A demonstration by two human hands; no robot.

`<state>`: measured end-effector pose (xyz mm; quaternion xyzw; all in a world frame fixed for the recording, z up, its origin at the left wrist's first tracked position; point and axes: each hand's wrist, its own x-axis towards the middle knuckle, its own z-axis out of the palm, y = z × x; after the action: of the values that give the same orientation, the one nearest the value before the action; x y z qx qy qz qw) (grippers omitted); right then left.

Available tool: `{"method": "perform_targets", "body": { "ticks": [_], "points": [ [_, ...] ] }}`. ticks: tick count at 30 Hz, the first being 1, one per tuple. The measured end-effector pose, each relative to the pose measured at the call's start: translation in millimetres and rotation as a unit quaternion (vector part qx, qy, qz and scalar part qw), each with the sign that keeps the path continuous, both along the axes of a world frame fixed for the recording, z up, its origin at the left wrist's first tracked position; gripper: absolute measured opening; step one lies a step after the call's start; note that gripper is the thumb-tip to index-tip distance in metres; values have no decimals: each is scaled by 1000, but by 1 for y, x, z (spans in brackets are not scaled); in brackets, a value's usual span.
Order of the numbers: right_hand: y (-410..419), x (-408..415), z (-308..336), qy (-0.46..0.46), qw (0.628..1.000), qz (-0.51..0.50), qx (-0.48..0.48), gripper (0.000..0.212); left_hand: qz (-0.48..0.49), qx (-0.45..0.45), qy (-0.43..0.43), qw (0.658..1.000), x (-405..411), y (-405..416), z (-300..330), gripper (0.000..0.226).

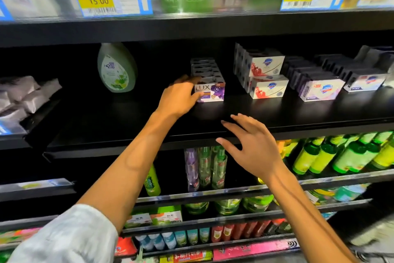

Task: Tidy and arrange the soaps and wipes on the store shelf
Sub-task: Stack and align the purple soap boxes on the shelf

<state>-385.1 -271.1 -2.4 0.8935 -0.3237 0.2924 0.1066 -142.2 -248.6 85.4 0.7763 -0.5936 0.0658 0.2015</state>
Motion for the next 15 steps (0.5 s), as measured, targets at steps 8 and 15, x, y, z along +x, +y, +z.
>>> {"method": "perform_targets", "body": {
  "ticks": [8,15],
  "points": [
    [-10,7,44,-168,956,105,215,52,-45,-115,252,960,11,4,-9,46],
    [-42,42,86,-333,838,134,412,40,-100,-180,554,807,11,29,-13,35]
  ]
}}
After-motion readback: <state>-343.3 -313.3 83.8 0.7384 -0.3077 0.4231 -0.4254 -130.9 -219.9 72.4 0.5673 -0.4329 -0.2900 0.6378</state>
